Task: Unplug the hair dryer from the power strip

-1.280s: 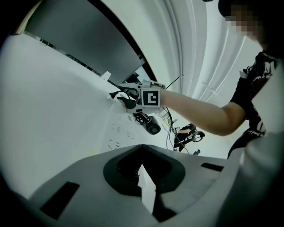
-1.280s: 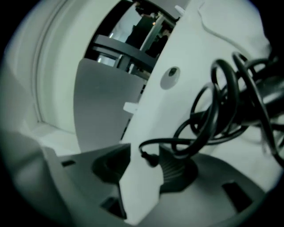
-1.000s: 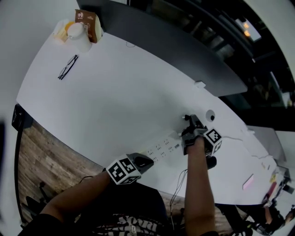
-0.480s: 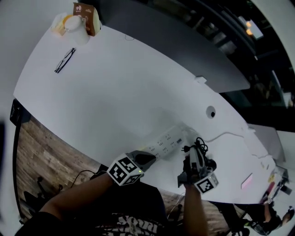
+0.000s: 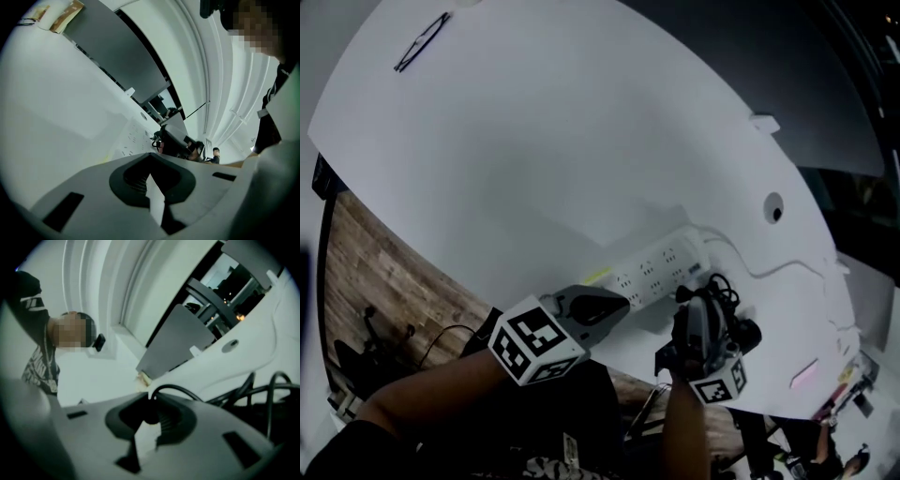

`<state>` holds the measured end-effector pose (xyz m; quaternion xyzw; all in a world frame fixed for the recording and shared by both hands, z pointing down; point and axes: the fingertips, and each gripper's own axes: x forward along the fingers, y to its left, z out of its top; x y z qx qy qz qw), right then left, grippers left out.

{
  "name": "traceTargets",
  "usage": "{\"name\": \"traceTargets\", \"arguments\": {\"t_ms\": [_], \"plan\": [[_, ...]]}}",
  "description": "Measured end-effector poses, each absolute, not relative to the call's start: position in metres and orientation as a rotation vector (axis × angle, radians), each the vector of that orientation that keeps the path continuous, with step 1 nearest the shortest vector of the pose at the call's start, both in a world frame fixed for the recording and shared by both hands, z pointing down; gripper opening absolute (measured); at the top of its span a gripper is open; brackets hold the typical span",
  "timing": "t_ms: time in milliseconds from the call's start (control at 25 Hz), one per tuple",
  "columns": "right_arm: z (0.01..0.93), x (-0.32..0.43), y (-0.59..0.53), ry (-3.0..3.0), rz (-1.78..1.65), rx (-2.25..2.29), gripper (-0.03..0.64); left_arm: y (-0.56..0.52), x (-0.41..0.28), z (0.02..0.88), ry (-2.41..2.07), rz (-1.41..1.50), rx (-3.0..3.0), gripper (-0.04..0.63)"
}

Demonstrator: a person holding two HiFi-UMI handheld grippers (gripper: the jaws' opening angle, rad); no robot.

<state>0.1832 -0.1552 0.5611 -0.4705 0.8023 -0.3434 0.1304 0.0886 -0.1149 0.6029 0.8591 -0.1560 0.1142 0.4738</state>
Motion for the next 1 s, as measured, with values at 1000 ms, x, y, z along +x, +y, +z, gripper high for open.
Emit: {"name": "traceTargets", "arguments": {"t_ms": [1000], "plan": [[0.578,0.143,-0.146,2.720,-0.352,-1.827,0.086,-0.110,0.094,0.600,-0.385,0.272,2.168,0.028]]}}
